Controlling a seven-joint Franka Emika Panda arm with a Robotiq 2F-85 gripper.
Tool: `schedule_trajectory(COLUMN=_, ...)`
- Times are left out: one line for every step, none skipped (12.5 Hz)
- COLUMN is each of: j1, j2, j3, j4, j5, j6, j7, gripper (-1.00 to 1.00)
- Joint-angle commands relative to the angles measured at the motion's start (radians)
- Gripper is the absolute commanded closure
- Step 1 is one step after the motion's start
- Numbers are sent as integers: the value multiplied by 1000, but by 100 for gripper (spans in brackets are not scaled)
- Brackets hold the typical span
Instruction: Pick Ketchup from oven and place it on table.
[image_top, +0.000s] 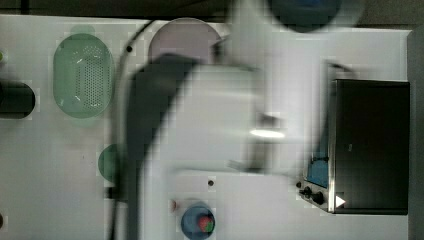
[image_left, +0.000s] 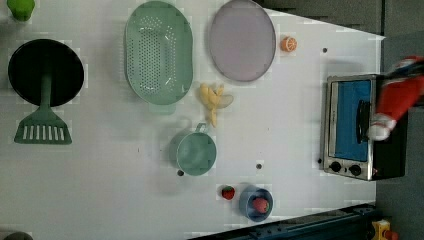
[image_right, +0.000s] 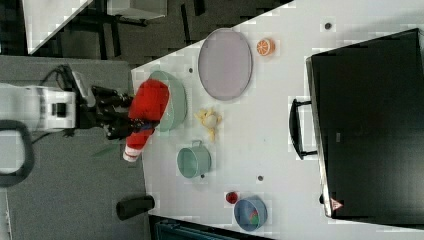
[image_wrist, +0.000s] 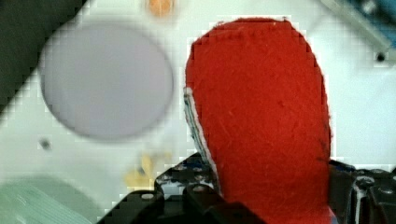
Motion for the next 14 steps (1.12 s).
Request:
schedule_trajectory(j1=10, j2=23, j3=12, j4=-107, j5=-14, j6=32, j7=-16, gripper=-27)
schedule_trajectory(j1=11, j2=23, j3=14, j4=-159, j5=-25, j6=73, j7=-14, gripper=-27)
schedule_trajectory(j1=11, j2=23, j3=13, j4=-213, j5=-35, j6=126, j7=-12, gripper=-27)
schedule_trajectory(j1=10, j2=24, j3=8, j4=-272, j5=-37, j6=189, j7=-12, gripper=-27)
schedule_trajectory(j1=10, j2=25, j3=2, j4=-337, j5=-37, j6=260, j7=-12, gripper=-27)
schedule_trajectory(j1=9, j2=28, j3=-4, j4=-405, j5=-37, j6=335, j7=-12, gripper=-27)
schedule_trajectory(j1=9, j2=36, j3=-8, j4=-468, j5=-37, j6=412, j7=-12, gripper=-27)
schedule_trajectory(j1=9, j2=50, j3=-10, j4=-521, j5=-37, j6=483, j7=-12, gripper=-27)
schedule_trajectory(j1=9, j2=67, j3=-10, j4=-565, j5=-37, j6=548, j7=-12, gripper=-27)
schedule_trajectory(j1=9, j2=88, j3=-10, j4=-598, j5=-36, j6=614, j7=-9, gripper=-27)
schedule_trajectory(j1=8, j2=113, j3=-10, j4=-621, j5=-36, j6=676, j7=-8, gripper=-27)
schedule_trajectory(j1=9, j2=141, j3=-10, j4=-635, j5=-34, j6=725, j7=0, gripper=-33)
schedule_trajectory(j1=8, j2=168, j3=-10, j4=-643, j5=-33, j6=755, j7=4, gripper=-53)
schedule_trajectory(j1=9, j2=197, j3=-10, j4=-649, j5=-33, j6=773, j7=4, gripper=-74)
